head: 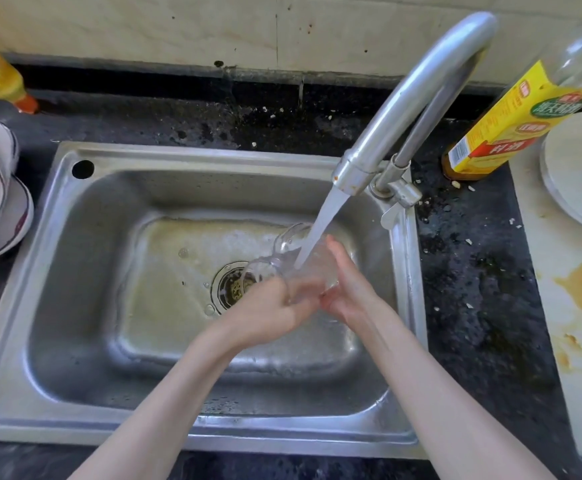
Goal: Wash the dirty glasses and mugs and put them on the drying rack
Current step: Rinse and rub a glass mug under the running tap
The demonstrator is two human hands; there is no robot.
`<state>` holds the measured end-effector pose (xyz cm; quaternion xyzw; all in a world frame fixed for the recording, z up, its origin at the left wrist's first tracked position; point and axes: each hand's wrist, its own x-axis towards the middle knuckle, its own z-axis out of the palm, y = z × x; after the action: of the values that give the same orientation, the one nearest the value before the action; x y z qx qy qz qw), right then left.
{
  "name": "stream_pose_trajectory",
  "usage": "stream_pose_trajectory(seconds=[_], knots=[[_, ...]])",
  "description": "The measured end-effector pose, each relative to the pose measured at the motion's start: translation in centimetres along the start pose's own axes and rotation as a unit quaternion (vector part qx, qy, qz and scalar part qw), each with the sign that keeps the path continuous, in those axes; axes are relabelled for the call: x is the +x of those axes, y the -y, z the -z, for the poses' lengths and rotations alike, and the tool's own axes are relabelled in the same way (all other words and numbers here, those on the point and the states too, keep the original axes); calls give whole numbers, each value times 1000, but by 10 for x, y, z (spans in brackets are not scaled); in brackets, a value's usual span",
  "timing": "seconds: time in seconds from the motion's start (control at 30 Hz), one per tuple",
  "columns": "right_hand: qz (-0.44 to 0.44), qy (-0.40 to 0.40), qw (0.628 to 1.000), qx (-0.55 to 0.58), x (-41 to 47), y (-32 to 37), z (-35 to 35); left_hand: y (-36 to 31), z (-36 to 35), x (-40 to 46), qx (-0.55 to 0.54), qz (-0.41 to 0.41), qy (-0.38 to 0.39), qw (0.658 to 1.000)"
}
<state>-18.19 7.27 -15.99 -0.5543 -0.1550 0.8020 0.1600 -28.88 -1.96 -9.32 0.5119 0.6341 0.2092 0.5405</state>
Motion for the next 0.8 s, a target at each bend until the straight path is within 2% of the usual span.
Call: stream_pose_trajectory(seconds=[0.1,0.2,0.27,0.37,0.4,0.43,0.47,0.53,0.63,0.7,0.73,0.8], knots=[[41,0,997,58,-2,-1,3,-6,3,-6,-220,63,-57,972],[62,15,996,56,-5,-7,4,-11,9,0,-349,86,-46,932],[72,41,995,54,-6,-12,4,-16,14,6,-498,102,-34,861],[92,110,989,45,-11,-18,3,-18,19,13,-693,140,-35,707],[97,128,986,44,-14,-18,3,-18,19,12,-723,139,-37,675],[98,142,984,49,-16,-18,4,-18,19,12,-734,136,-40,664],[97,156,981,57,-18,-17,5,-17,18,11,-728,133,-44,671],[84,164,980,71,-20,-15,6,-13,17,8,-675,138,-67,722],[64,168,983,35,-20,-10,10,-6,19,4,-528,147,-97,831],[36,168,985,-22,-20,-5,11,-4,21,3,-374,149,-116,908],[24,162,985,-54,-18,-3,12,-3,22,3,-301,149,-124,934],[17,132,988,-79,-19,-4,11,-3,22,2,-234,134,-122,955]])
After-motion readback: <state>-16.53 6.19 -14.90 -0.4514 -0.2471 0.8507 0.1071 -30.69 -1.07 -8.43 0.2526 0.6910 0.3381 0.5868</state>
